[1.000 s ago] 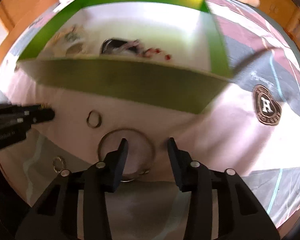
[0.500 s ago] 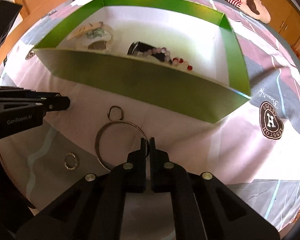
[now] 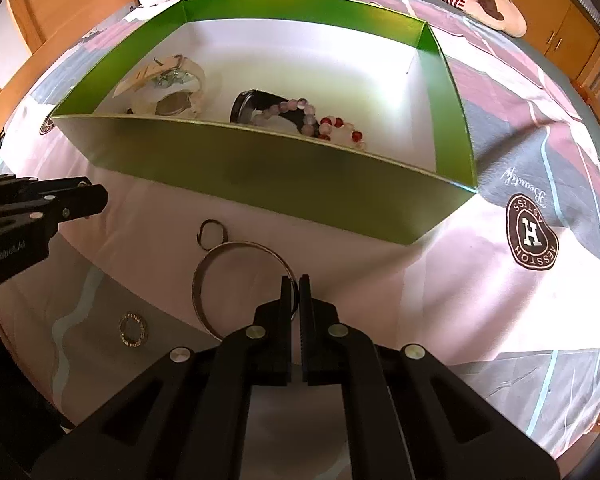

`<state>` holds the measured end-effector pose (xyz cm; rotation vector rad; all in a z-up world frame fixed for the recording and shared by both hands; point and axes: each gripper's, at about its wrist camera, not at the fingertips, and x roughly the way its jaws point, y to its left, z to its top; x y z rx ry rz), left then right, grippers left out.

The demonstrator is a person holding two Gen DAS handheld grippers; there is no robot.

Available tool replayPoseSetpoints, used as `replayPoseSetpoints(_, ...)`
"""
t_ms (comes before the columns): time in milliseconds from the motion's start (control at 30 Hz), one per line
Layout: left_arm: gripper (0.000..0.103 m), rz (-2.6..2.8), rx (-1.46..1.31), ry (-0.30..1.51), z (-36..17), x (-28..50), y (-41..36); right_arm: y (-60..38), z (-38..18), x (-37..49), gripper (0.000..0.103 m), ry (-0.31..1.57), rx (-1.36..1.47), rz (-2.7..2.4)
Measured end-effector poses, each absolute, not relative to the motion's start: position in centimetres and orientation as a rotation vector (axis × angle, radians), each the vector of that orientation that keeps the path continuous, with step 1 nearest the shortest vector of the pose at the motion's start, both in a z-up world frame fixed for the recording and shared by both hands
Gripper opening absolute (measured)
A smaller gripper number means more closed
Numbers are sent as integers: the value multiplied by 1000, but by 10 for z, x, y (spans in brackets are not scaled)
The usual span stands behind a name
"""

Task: Organize jewelry
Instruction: 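Lift the gold charm and silver bangle and carry them over the box, then open both tools to drop the charm and bangle into the box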

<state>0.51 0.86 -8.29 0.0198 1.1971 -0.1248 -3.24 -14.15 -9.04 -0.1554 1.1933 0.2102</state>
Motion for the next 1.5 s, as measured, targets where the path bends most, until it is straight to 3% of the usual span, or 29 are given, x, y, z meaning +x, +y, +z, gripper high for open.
replayPoseSetpoints(467, 18, -111, 69, 1097, -62, 1, 8, -142, -56, -41, 3, 1075, -70, 307)
replayPoseSetpoints(767, 18, -130, -34, 923, -7, 22, 23, -160, -3, -22, 3, 867, 79, 327)
replayPoseSetpoints(1100, 19, -142, -103, 1008, -40, 77, 24, -176, -32, 32, 5, 921, 57, 158)
replayPoseSetpoints(1133, 26, -140, -103, 1006, -40, 77, 24, -175, -32, 31, 10, 918, 47, 151)
replayPoseSetpoints(1167, 44, -134, -106, 1002, -40, 76, 25, -175, -29, 29, 26, 904, 41, 147)
replayPoseSetpoints(1233, 49, -149, -126, 994, -38, 74, 27, -177, -21, 20, 46, 877, 68, 164)
replayPoseSetpoints(1400, 51, -179, -126, 1010, -25, 53, 32, -170, -13, -6, 46, 959, 97, 333)
replayPoseSetpoints(1500, 55, -156, -78, 1052, -28, 35, 34, -146, -32, -22, 46, 1067, -42, 392)
